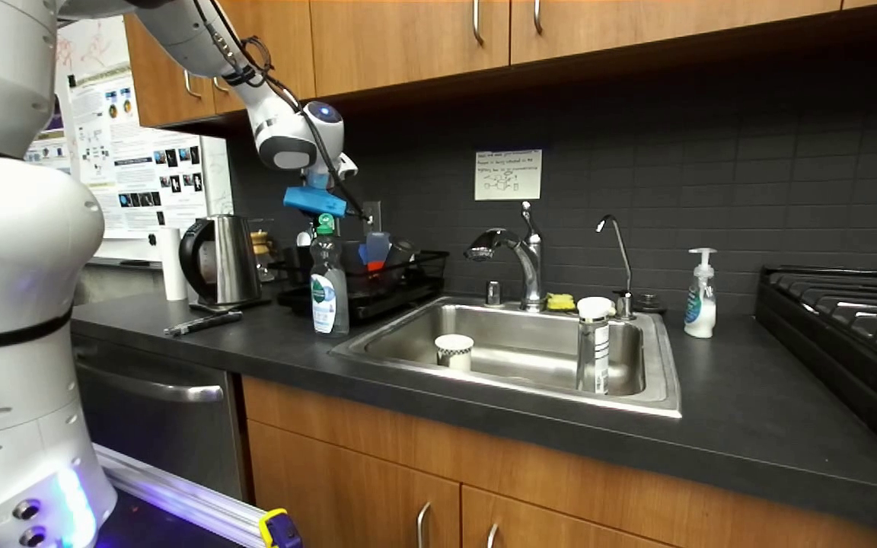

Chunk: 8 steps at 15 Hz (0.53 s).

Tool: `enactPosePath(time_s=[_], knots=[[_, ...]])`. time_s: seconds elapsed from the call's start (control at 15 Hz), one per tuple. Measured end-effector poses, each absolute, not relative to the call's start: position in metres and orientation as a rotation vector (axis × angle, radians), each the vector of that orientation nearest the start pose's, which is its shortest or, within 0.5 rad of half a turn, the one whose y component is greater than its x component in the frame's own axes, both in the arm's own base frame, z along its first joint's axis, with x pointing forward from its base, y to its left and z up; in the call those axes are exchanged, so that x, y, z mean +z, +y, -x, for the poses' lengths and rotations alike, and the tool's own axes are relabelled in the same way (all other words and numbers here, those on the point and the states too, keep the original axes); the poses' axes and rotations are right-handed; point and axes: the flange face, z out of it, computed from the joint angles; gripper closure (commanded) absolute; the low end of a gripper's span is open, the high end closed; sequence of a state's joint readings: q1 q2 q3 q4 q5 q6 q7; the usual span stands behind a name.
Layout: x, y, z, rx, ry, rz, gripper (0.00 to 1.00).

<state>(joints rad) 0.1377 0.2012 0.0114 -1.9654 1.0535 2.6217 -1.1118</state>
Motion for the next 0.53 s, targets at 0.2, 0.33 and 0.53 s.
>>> enactPosePath(time_s=[0.2, 0.33, 0.53], knots=[[0.413, 0.072, -0.619, -0.929, -0.550, 2.483, 0.99], [0.418, 0.071, -0.614, -0.945, -0.559, 2.474, 0.99], [0.428, 0.072, -0.607, -0.970, -0.582, 2.462, 0.99]])
